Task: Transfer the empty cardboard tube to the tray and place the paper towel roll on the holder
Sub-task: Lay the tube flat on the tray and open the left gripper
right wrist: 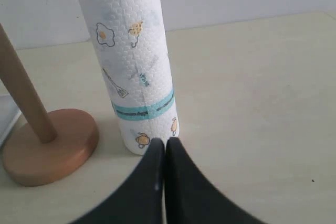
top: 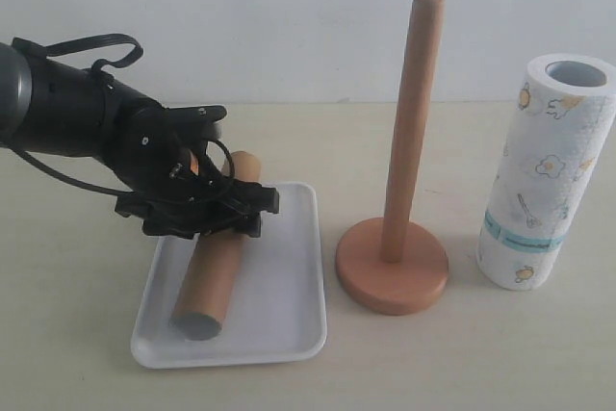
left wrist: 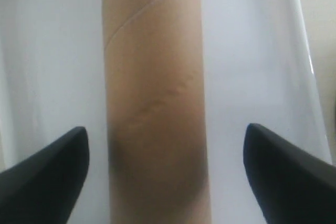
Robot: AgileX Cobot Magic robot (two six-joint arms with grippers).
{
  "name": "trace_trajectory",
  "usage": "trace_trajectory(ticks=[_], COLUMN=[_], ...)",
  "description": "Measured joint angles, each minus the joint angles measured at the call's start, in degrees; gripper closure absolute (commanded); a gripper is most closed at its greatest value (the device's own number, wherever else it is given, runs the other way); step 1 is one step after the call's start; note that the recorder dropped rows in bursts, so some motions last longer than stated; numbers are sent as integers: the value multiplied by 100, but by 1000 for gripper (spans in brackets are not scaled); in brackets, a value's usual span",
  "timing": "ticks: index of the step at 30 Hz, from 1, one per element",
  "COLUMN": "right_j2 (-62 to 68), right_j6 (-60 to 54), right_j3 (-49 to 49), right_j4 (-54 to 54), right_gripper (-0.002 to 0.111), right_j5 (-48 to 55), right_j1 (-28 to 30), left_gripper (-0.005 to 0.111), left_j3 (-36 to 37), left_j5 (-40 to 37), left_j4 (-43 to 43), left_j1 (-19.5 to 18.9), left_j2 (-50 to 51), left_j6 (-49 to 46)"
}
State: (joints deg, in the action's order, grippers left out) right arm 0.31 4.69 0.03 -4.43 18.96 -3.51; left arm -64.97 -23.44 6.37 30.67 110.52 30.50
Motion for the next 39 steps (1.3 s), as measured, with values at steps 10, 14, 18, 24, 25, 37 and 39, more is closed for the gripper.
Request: trace_trajectory(ticks=[10, 14, 18, 24, 25, 37, 39], right_j2=[0, 0, 0, 0, 0, 0, 0], right_j6=[0, 0, 0, 0, 0, 0, 0], right_j3=[0, 0, 0, 0, 0, 0, 0], right_j4=[0, 0, 0, 0, 0, 0, 0], right_gripper=[108, 108, 108, 108, 108, 108, 108], right_j5=[0, 0, 0, 0, 0, 0, 0], right_j1=[0, 0, 0, 0, 0, 0, 0], left_gripper=[29, 29, 29, 40, 42, 42, 42], left_j3=[0, 0, 0, 0, 0, 0, 0], left_j5=[-50, -244, -326, -418, -447, -811, -823], left_j4=[113, 113, 113, 113, 87, -359, -495], left_j1=[0, 0, 0, 0, 0, 0, 0], left_j2=[0, 0, 0, 0, 0, -82, -169], left_j6=[0, -12, -25, -68, -68, -79, -120])
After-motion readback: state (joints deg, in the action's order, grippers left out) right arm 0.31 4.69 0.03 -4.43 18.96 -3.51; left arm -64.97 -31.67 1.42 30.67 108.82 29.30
